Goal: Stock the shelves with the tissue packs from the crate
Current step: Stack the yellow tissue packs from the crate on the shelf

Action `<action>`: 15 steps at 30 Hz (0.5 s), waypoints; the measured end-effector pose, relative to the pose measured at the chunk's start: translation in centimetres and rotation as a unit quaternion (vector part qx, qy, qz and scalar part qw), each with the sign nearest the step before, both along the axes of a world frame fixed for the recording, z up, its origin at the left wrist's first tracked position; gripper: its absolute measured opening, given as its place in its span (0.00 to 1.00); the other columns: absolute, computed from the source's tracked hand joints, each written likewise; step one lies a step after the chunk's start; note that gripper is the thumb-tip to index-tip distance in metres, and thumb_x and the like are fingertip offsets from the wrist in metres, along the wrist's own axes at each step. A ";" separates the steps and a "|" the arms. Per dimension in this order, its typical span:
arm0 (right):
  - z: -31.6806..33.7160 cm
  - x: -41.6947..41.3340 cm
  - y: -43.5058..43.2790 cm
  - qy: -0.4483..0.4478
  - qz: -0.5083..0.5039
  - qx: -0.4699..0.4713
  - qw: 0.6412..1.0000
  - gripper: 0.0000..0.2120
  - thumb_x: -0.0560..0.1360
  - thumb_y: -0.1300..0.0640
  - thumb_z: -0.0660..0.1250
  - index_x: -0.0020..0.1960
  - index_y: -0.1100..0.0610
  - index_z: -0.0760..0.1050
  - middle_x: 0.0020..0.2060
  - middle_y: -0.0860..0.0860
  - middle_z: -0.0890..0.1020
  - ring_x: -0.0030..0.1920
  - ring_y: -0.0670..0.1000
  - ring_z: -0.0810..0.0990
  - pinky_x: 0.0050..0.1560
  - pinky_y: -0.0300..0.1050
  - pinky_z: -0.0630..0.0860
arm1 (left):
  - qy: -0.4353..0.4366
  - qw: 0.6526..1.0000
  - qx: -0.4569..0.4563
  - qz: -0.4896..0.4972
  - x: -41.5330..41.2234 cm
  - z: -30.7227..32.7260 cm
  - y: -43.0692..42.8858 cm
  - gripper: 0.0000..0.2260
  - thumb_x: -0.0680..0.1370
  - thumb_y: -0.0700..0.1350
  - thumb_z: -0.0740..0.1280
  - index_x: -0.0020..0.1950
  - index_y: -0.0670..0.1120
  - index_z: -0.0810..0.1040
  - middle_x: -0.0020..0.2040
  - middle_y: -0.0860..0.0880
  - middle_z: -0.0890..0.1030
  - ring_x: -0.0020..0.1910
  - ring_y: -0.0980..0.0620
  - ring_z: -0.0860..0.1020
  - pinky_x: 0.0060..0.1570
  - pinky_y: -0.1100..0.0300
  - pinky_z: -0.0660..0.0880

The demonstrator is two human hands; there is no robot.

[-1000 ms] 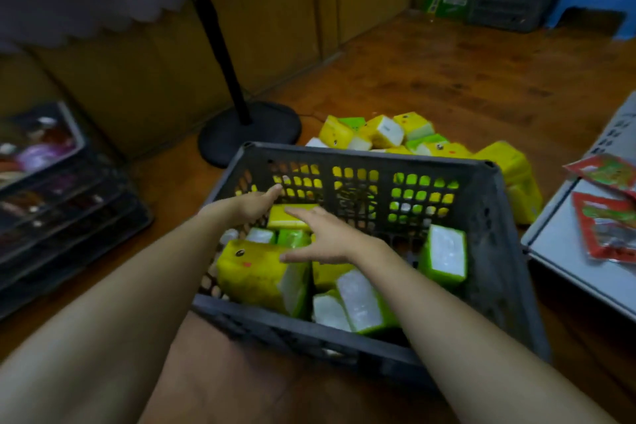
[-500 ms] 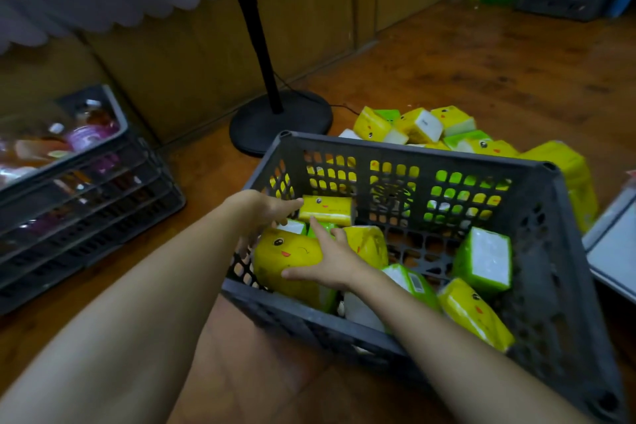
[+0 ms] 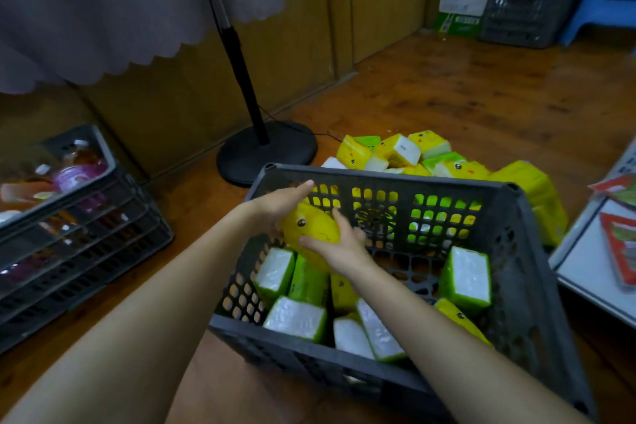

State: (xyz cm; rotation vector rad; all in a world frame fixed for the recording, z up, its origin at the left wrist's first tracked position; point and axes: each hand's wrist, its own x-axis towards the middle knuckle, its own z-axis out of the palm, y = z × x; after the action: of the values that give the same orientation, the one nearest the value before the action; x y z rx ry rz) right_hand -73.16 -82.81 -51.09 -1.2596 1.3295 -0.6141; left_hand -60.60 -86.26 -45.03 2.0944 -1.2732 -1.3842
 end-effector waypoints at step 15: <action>10.3 -13.4 -4.1 -0.005 -0.158 -0.347 0.924 0.29 0.75 0.54 0.66 0.73 0.48 0.59 0.72 0.49 0.64 0.72 0.48 0.61 0.69 0.42 0.60 | 0.089 0.890 -0.440 -0.082 -10.5 6.5 -1.5 0.18 0.79 0.46 0.63 0.67 0.58 0.66 0.60 0.50 0.77 0.55 0.49 0.78 0.54 0.51 0.78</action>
State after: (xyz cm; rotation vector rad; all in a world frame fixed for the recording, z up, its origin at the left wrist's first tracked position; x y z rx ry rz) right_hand -86.60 -86.89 -40.75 -1.5972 1.3645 -1.4089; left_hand -71.07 -87.77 -38.48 1.2312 -1.6103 -0.7708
